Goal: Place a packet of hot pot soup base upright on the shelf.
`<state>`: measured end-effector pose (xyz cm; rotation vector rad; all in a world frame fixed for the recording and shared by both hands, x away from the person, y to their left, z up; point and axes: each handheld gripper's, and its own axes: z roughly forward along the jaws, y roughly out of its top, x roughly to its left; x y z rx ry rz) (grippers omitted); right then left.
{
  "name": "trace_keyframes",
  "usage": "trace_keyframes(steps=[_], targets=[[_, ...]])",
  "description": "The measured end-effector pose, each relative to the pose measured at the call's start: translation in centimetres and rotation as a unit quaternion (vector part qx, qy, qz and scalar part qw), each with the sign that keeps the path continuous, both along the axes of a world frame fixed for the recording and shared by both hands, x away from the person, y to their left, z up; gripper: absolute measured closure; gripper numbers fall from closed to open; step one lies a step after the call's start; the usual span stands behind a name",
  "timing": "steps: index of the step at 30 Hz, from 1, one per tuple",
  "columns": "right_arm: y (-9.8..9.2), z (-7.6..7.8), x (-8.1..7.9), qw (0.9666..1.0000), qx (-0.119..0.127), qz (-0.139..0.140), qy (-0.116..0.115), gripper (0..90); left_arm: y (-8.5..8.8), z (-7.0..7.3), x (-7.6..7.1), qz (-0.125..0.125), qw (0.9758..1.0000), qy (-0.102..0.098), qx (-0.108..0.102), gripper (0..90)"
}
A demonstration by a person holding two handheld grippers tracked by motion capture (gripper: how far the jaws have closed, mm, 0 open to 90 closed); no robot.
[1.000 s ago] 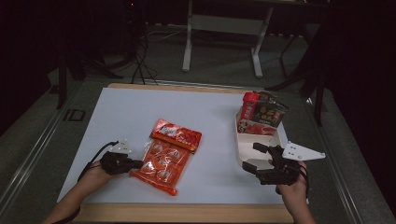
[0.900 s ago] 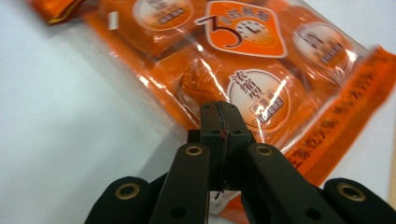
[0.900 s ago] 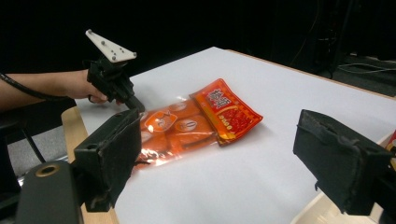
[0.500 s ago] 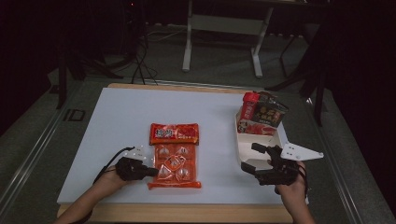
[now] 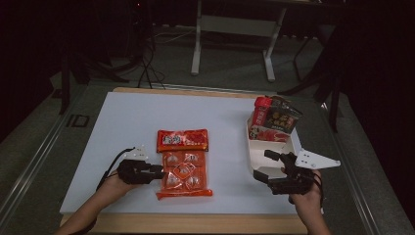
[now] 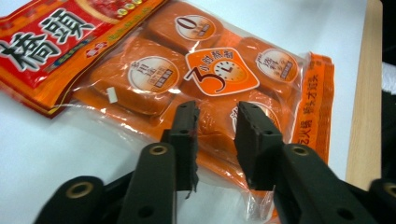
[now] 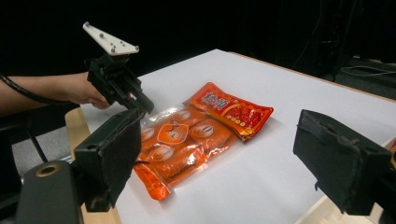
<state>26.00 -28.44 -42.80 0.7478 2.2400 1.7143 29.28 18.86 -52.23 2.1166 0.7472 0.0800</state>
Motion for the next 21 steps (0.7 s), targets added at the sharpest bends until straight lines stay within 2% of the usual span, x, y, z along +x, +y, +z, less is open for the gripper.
trace_keyframes(steps=[1, 2, 4, 5, 6, 7, 9, 13, 14, 17, 19, 21], targets=[[0.0, 0.0, 0.0, 1.0000, 0.002, 0.001, 0.000, 15.2, 0.1, 0.1, 0.1, 0.008, 1.0000, 0.002, 0.001, 55.8], [0.0, 0.0, 0.0, 1.0000, 0.002, 0.001, 0.000, 15.2, 0.1, 0.2, 0.1, 0.008, 0.9999, 0.006, -0.004, 55.8], [0.0, 0.0, 0.0, 1.0000, 0.000, 0.000, -0.002, 15.3, 0.4, 0.4, 0.3, 0.012, 0.9998, 0.012, -0.014, 46.9], [0.1, 0.0, 0.0, 1.0000, 0.000, 0.000, -0.004, 15.2, 0.5, 0.5, 0.4, 0.014, 0.9997, 0.013, -0.018, 38.9], [0.1, 0.0, 0.0, 1.0000, 0.000, 0.000, -0.004, 15.2, 0.5, 0.6, 0.5, 0.022, 0.9996, 0.008, -0.018, 38.9], [0.1, 0.0, 0.0, 1.0000, -0.001, -0.002, -0.007, 15.2, 0.6, 0.7, 0.6, 0.024, 0.9994, 0.009, -0.021, 32.2], [0.2, 0.0, -0.1, 1.0000, -0.002, -0.002, -0.009, 15.2, 0.8, 0.9, 0.8, 0.042, 0.9990, 0.003, -0.014, 29.9], [0.2, 0.0, -0.1, 0.9998, -0.006, -0.007, -0.016, 15.2, 1.5, 1.1, 1.5, 0.060, 0.9980, 0.002, -0.020, 24.1], [0.2, 0.1, -0.1, 0.9998, -0.006, -0.008, -0.017, 15.2, 1.8, 1.1, 2.1, 0.070, 0.9972, 0.006, -0.025, 24.1], [0.3, 0.1, -0.1, 0.9997, -0.006, -0.014, -0.021, 15.1, 2.2, 1.2, 2.8, 0.087, 0.9958, -0.001, -0.028, 21.3], [0.3, 0.1, -0.1, 0.9997, -0.006, -0.014, -0.021, 15.1, 2.3, 1.3, 3.1, 0.090, 0.9955, 0.000, -0.030, 21.3], [0.3, 0.1, -0.1, 0.9994, -0.008, -0.024, -0.024, 14.1, 2.6, 1.1, 4.3, 0.109, 0.9934, 0.007, -0.034, 20.3]])
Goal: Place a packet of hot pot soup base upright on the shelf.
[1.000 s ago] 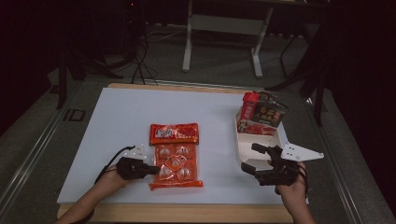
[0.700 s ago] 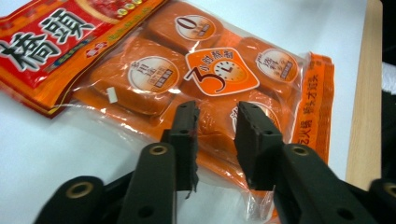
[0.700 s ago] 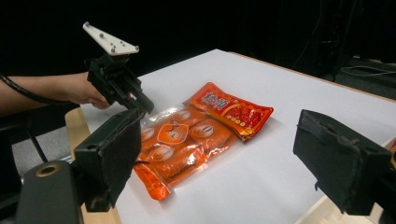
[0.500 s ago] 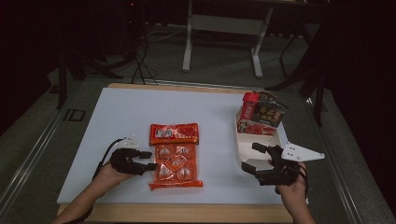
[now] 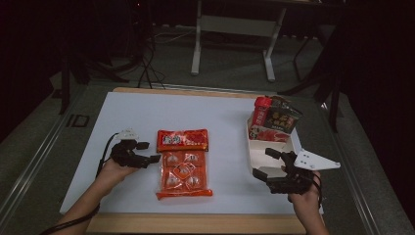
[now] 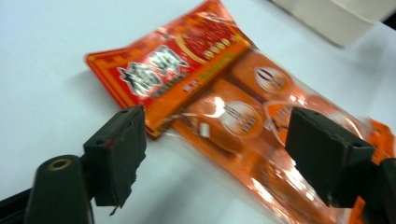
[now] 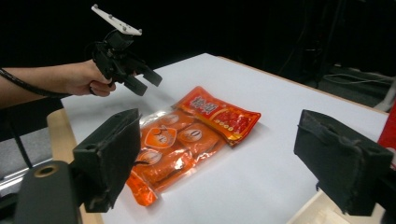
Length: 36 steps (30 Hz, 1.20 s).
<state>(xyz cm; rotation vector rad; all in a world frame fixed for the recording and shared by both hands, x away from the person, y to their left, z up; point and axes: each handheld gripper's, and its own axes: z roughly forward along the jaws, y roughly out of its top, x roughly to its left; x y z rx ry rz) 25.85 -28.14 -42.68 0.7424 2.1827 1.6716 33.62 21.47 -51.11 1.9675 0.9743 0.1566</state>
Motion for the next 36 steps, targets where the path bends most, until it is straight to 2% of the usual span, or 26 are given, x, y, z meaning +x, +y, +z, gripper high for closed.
trace_keyframes(steps=[3, 9, 12, 13, 15, 16, 18, 20, 22, 23, 27, 31, 36], targets=[[0.0, 0.1, 0.0, 1.0000, 0.001, 0.000, 0.004, 13.7, 0.0, -0.1, 0.5, 0.006, 1.0000, -0.001, -0.001, 20.3], [0.5, 0.0, -0.2, 0.9999, -0.014, -0.002, 0.000, 11.4, -0.3, -0.5, 2.1, 0.021, 0.9996, -0.004, 0.017, 21.9], [0.7, -0.1, -0.3, 0.9997, -0.021, -0.008, 0.001, 11.3, -0.3, -0.7, 2.8, 0.026, 0.9995, 0.000, 0.017, 21.8], [0.8, -0.1, -0.3, 0.9997, -0.021, -0.013, -0.002, 10.9, -0.4, -0.8, 3.0, 0.028, 0.9995, 0.000, 0.018, 21.8], [0.8, -0.1, -0.4, 0.9999, -0.016, 0.002, -0.004, 10.5, -0.4, -0.9, 3.3, 0.028, 0.9994, 0.000, 0.021, 21.7], [0.9, -0.1, -0.4, 0.9998, -0.018, -0.005, -0.008, 10.6, -0.5, -1.2, 3.7, 0.030, 0.9991, -0.001, 0.029, 21.7], [0.9, -0.1, -0.4, 0.9998, -0.015, 0.005, -0.006, 10.5, -0.8, -1.6, 4.1, 0.032, 0.9987, 0.003, 0.040, 21.5], [1.0, -0.2, -0.5, 0.9998, -0.020, 0.001, -0.007, 10.5, -1.0, -1.9, 4.6, 0.036, 0.9981, 0.011, 0.048, 21.5], [1.1, -0.2, -0.5, 0.9998, -0.021, 0.006, -0.004, 10.5, -1.0, -1.9, 4.6, 0.036, 0.9981, 0.011, 0.048, 21.6], [1.3, -0.3, -0.5, 0.9996, -0.028, 0.006, -0.006, 10.6, -1.1, -2.4, 5.0, 0.037, 0.9980, 0.018, 0.047, 21.6], [1.5, -0.4, -0.6, 0.9994, -0.033, 0.008, -0.004, 10.7, -1.4, -2.9, 5.8, 0.040, 0.9978, 0.028, 0.044, 24.1], [1.4, -0.3, -0.6, 0.9996, -0.029, 0.004, -0.003, 12.8, -1.5, -3.2, 6.4, 0.053, 0.9970, 0.037, 0.042, 29.1], [1.2, -0.3, -0.6, 0.9996, -0.028, 0.001, -0.004, 13.0, -1.6, -3.7, 7.1, 0.045, 0.9967, 0.051, 0.043, 36.7]])
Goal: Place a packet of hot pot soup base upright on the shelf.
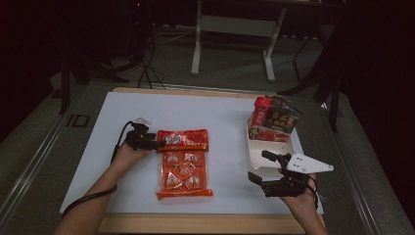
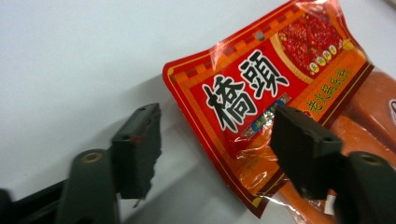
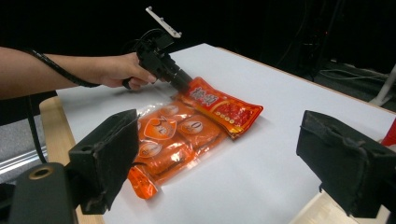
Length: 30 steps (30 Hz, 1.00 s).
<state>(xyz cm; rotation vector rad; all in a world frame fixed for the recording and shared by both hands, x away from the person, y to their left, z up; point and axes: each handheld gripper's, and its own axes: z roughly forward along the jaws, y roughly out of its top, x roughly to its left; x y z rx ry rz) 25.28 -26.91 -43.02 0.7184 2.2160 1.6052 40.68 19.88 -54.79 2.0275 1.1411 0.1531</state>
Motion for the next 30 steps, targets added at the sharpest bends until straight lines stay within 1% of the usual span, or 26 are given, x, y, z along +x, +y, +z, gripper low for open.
trace_keyframes(steps=[2, 3, 4, 5, 6, 7, 8, 9, 10, 11, 12, 14, 16, 19, 21, 23, 24, 25, 26, 28, 30], targets=[[0.0, 0.0, 0.0, 1.0000, 0.000, -0.002, 0.001, 13.2, 0.0, -0.2, 0.0, -0.007, 1.0000, 0.004, 0.000, 41.8], [-0.1, 0.0, -0.1, 1.0000, 0.000, -0.001, 0.002, 13.2, 0.0, -0.3, 0.0, -0.006, 1.0000, 0.002, 0.000, 43.1], [-0.1, 0.0, -0.1, 1.0000, 0.000, -0.002, 0.000, 13.2, 0.0, -0.3, 0.0, -0.009, 0.9999, 0.005, -0.005, 46.0], [-0.1, -0.1, -0.1, 1.0000, 0.000, -0.003, 0.001, 13.3, -0.1, -0.3, -0.1, -0.010, 0.9999, 0.006, -0.005, 48.8], [-0.1, -0.1, 0.0, 1.0000, 0.000, -0.002, 0.001, 13.3, -0.1, -0.3, -0.1, -0.011, 0.9999, 0.005, -0.003, 49.7], [-0.1, -0.1, 0.0, 1.0000, 0.000, -0.002, 0.001, 13.4, -0.2, -0.3, -0.1, -0.021, 0.9997, 0.011, -0.010, 52.9], [0.0, -0.1, 0.0, 1.0000, -0.001, -0.002, 0.001, 13.6, -0.4, -0.3, -0.2, -0.021, 0.9997, 0.008, -0.006, 55.3], [0.0, -0.1, 0.0, 1.0000, -0.001, -0.001, 0.001, 13.6, -0.5, -0.3, -0.2, -0.025, 0.9996, 0.010, -0.008, 56.6], [0.0, -0.1, 0.0, 1.0000, -0.002, -0.001, 0.001, 13.6, -0.7, -0.3, -0.2, -0.033, 0.9993, 0.013, -0.012, 60.1], [0.1, -0.1, 0.0, 1.0000, -0.002, 0.001, 0.001, 13.6, -0.9, -0.3, -0.2, -0.033, 0.9994, 0.011, -0.007, 61.3], [0.1, -0.1, 0.0, 1.0000, -0.001, 0.002, 0.001, 13.5, -1.0, -0.2, -0.3, -0.036, 0.9993, 0.012, -0.009, 63.5], [0.1, -0.2, 0.0, 1.0000, -0.001, 0.002, 0.002, 13.5, -1.3, -0.2, -0.3, -0.033, 0.9993, 0.012, -0.009, 68.2], [0.1, -0.3, 0.0, 1.0000, -0.001, 0.002, 0.003, 13.5, -1.7, -0.1, -0.5, -0.036, 0.9993, 0.009, -0.003, 74.1], [0.1, -0.3, 0.1, 1.0000, -0.002, 0.002, 0.005, 13.6, -1.9, 0.0, -0.5, -0.038, 0.9992, 0.011, 0.000, 78.4], [0.2, -0.3, 0.1, 1.0000, -0.002, 0.004, 0.004, 13.5, -2.0, 0.1, -0.5, -0.035, 0.9993, 0.011, 0.002, 80.3], [0.3, -0.3, 0.1, 1.0000, -0.003, 0.004, 0.003, 13.5, -2.1, 0.0, -0.5, -0.029, 0.9995, 0.011, 0.003, 85.3], [0.3, -0.3, 0.1, 1.0000, -0.004, 0.003, 0.003, 13.6, -2.1, 0.0, -0.5, -0.028, 0.9995, 0.013, 0.000, 86.0], [0.3, -0.3, 0.1, 1.0000, -0.004, 0.003, 0.005, 13.6, -2.1, 0.0, -0.5, -0.026, 0.9996, 0.012, -0.002, 87.6], [0.3, -0.3, 0.1, 1.0000, -0.005, 0.002, 0.006, 13.6, -2.2, 0.0, -0.5, -0.025, 0.9997, 0.008, 0.000, 87.8], [0.4, -0.3, 0.1, 1.0000, -0.005, 0.003, 0.007, 13.6, -2.6, 0.1, -0.7, -0.024, 0.9997, -0.002, 0.009, 88.4], [0.4, -0.3, 0.1, 1.0000, -0.007, 0.001, 0.007, 13.7, -2.8, 0.2, -0.7, -0.022, 0.9997, -0.011, 0.005, 88.6]])
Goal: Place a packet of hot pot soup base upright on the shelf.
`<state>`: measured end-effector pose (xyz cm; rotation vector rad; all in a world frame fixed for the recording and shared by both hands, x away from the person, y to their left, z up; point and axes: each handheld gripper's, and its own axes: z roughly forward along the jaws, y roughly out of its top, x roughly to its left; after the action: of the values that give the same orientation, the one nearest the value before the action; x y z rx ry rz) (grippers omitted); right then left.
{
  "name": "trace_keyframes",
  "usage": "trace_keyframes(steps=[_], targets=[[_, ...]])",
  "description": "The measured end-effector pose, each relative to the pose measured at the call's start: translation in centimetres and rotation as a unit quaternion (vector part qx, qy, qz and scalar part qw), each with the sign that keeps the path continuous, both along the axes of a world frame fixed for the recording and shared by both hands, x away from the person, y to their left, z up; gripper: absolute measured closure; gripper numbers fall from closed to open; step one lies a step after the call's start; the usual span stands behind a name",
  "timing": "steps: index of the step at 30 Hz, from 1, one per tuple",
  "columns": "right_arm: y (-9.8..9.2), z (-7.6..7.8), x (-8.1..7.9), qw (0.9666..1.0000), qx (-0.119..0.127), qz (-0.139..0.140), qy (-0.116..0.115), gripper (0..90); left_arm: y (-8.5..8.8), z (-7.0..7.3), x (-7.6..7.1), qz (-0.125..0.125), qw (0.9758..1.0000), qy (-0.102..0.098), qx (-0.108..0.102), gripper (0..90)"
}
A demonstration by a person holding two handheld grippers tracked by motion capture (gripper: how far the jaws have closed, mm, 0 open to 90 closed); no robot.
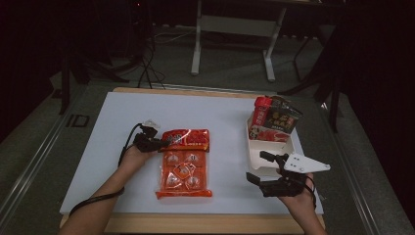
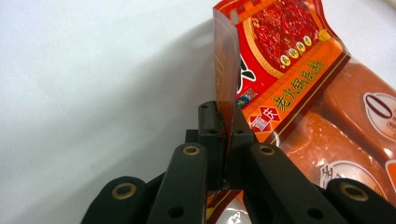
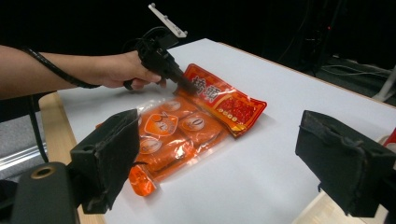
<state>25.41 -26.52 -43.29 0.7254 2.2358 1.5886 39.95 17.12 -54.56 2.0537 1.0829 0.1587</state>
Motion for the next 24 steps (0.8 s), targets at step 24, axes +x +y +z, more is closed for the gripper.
trace_keyframes(steps=[24], targets=[[0.2, 0.9, 0.6, 0.9999, 0.014, -0.001, 0.007, 13.9, 0.5, 7.6, -3.5, -0.052, 0.9908, -0.093, -0.083, 89.0]])
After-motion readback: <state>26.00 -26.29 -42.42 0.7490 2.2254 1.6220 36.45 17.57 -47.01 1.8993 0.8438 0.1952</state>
